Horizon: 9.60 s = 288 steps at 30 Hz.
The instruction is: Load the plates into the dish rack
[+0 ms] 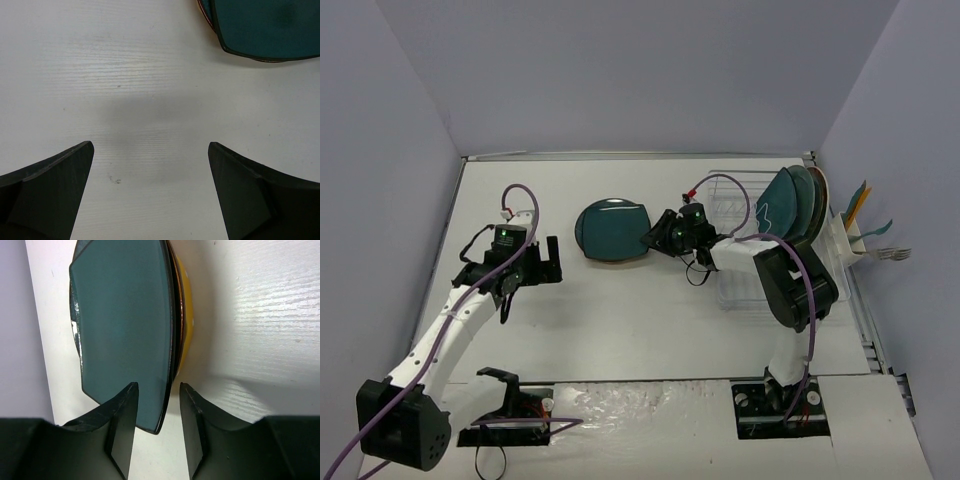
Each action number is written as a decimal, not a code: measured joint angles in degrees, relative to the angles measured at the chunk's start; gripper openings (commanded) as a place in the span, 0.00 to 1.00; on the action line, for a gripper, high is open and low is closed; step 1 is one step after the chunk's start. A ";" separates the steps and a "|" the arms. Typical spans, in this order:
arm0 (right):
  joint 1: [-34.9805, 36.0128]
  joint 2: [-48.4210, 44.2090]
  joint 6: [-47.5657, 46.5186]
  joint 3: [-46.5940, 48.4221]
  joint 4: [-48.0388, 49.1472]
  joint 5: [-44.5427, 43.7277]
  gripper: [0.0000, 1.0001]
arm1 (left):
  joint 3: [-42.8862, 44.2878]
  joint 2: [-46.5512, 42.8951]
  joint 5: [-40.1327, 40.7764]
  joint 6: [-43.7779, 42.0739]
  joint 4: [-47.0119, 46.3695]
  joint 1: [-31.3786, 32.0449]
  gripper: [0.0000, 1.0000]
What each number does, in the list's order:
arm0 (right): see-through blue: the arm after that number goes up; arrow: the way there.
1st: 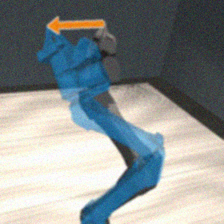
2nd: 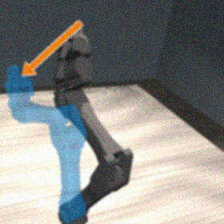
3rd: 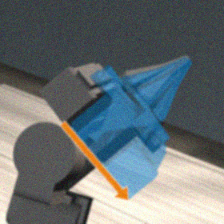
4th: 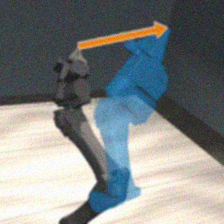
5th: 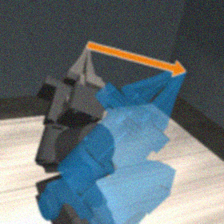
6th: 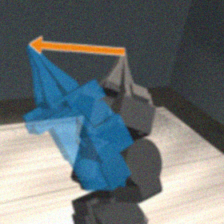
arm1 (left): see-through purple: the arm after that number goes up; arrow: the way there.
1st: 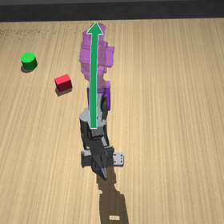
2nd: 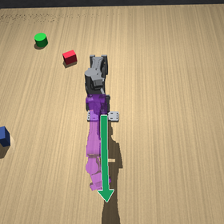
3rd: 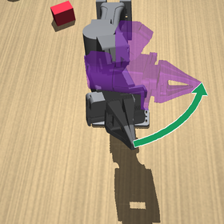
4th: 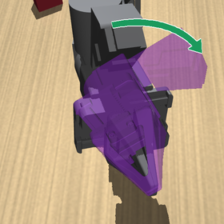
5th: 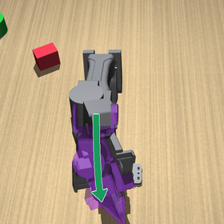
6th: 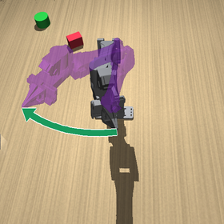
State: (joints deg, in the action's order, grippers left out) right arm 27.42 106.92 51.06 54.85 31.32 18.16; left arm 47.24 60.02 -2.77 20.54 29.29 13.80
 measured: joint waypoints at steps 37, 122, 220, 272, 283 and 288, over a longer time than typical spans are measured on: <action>-0.76 -10.81 6.65 -6.51 -6.32 3.14 0.00 | 4.65 25.01 -13.12 32.06 -14.64 3.87 0.97; -4.90 -20.78 5.15 -9.85 1.05 17.24 0.93 | -5.09 1.77 -14.37 43.20 -30.22 6.71 0.00; -21.86 -7.57 -54.78 52.63 -75.78 -32.57 0.00 | 0.83 -5.91 14.98 -5.51 2.41 5.95 0.97; -25.03 -12.73 -53.81 46.17 -67.90 -19.81 0.84 | 1.88 -0.31 6.66 1.11 1.05 5.62 0.97; -11.59 -30.23 -32.95 16.37 -42.64 -3.10 0.85 | 2.56 1.69 3.82 5.06 -2.55 5.32 0.97; -3.90 -22.04 -22.23 9.03 -29.07 -0.23 0.85 | 2.46 0.14 3.94 5.15 -2.01 4.80 0.97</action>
State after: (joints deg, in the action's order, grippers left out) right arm 23.52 84.88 28.83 63.88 2.25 17.93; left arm 49.70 60.16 1.17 25.69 27.29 18.61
